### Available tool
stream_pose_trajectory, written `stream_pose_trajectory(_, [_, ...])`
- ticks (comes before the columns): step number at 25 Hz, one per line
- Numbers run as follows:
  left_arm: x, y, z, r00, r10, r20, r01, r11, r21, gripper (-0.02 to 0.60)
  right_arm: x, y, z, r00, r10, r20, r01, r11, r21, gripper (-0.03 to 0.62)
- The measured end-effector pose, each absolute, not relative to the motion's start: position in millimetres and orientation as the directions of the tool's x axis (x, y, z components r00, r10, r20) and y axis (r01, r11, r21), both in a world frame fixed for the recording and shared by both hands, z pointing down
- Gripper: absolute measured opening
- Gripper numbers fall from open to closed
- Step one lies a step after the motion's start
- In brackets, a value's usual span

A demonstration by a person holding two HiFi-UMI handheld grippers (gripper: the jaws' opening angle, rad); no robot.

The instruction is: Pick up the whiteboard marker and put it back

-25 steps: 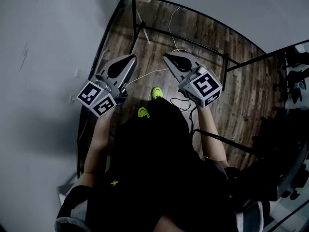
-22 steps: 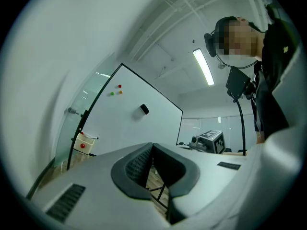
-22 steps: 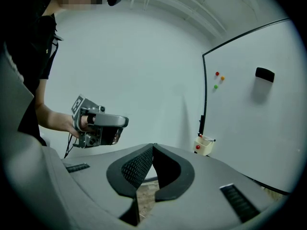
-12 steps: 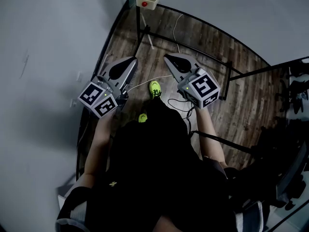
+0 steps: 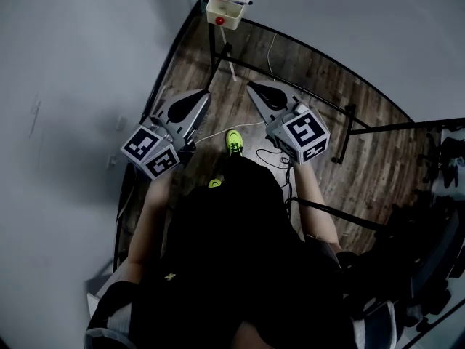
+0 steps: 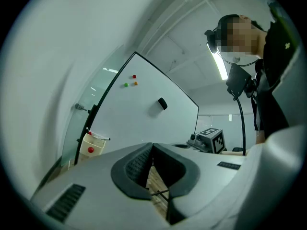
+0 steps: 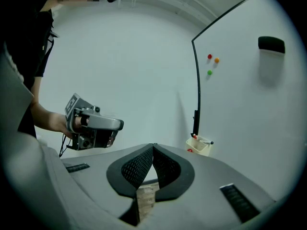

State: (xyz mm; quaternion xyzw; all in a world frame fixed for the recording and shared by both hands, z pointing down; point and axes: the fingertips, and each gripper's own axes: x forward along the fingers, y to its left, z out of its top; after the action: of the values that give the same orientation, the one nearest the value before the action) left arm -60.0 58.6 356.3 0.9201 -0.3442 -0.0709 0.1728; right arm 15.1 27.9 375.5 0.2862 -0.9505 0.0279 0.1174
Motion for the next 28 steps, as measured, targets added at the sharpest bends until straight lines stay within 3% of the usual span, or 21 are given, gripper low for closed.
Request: stream_pose_trajectory(28, [-32,-81,369,0.712,-0.702,0.026,-0.659,-0.654,0.372,0.002,20,-130,401,-0.863,-0.420,0.280,-0.448,0.893,-0.038,0.026])
